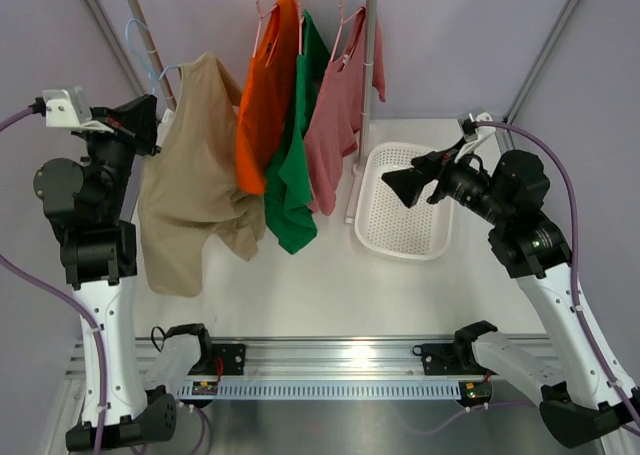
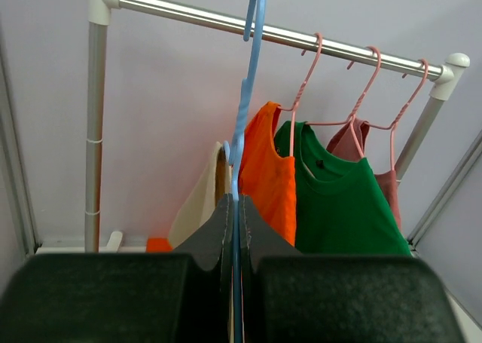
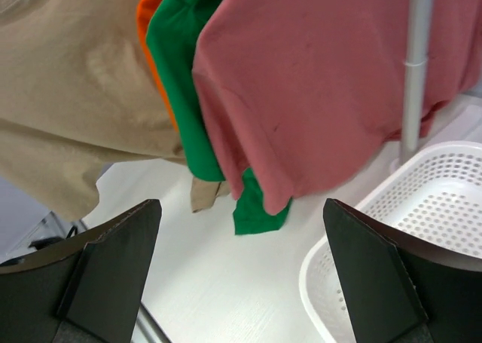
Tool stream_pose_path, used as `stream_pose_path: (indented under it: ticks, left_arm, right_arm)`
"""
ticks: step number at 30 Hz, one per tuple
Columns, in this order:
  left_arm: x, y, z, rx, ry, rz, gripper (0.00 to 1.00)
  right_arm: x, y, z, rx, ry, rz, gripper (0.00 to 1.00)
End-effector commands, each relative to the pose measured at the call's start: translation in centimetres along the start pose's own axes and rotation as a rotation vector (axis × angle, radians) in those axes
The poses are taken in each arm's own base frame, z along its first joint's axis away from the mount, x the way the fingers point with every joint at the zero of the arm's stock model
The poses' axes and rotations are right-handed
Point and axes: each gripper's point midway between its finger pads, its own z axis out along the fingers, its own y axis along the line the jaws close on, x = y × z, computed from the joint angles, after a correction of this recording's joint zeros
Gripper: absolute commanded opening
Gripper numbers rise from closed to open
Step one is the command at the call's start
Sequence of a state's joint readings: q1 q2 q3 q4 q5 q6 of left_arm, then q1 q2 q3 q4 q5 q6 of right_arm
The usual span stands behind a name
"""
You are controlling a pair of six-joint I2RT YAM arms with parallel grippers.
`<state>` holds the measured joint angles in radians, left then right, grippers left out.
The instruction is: Remove the t-shirt from the hanger
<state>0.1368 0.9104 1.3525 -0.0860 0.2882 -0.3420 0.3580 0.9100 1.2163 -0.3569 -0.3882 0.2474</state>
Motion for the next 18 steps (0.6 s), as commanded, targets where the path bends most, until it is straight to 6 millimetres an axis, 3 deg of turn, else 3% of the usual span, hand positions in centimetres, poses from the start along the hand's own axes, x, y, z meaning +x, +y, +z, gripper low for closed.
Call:
stream_pose_path:
  ticks: [1, 6, 9, 10, 11, 14, 18]
  left_arm:
    - [1.1, 2.0, -1.0, -0.129, 0.050, 0.001, 0.00]
    - [3.9, 3.8, -1.2, -0.281, 0.109, -0.013, 0.00]
    - [6.3, 4.1, -0.1, -0.346, 0.175, 0.045, 0.00]
    - [8.5, 4.5, 0.8, -0.370, 0.245, 0.058, 0.00]
    - [8.2, 4.4, 1.3, -0.382, 0.250, 0.057, 0.00]
    - [11.0, 5.8, 2.7, -0.494, 0.320, 0.012, 0.00]
    - [11.0, 6.8, 3.2, -0.658, 0.296, -0.022, 0.00]
  right_arm:
    - [1.3, 2.9, 1.1, -0.193, 0.079, 0.006, 0.99]
    - [3.2, 4.8, 3.0, -0.237, 0.103, -0.039, 1.00]
    - [3.7, 6.6, 4.6, -0.266, 0.126, -0.061, 0.99]
    - [3.8, 7.2, 4.9, -0.281, 0.136, -0.068, 0.99]
    - [4.1, 8.5, 5.4, -0.304, 0.144, -0.088, 1.00]
    - [4.5, 10.6, 6.9, -0.344, 0.144, -0.097, 0.99]
    - [5.5, 14.0, 9.2, -0.394, 0.130, -0.093, 0.99]
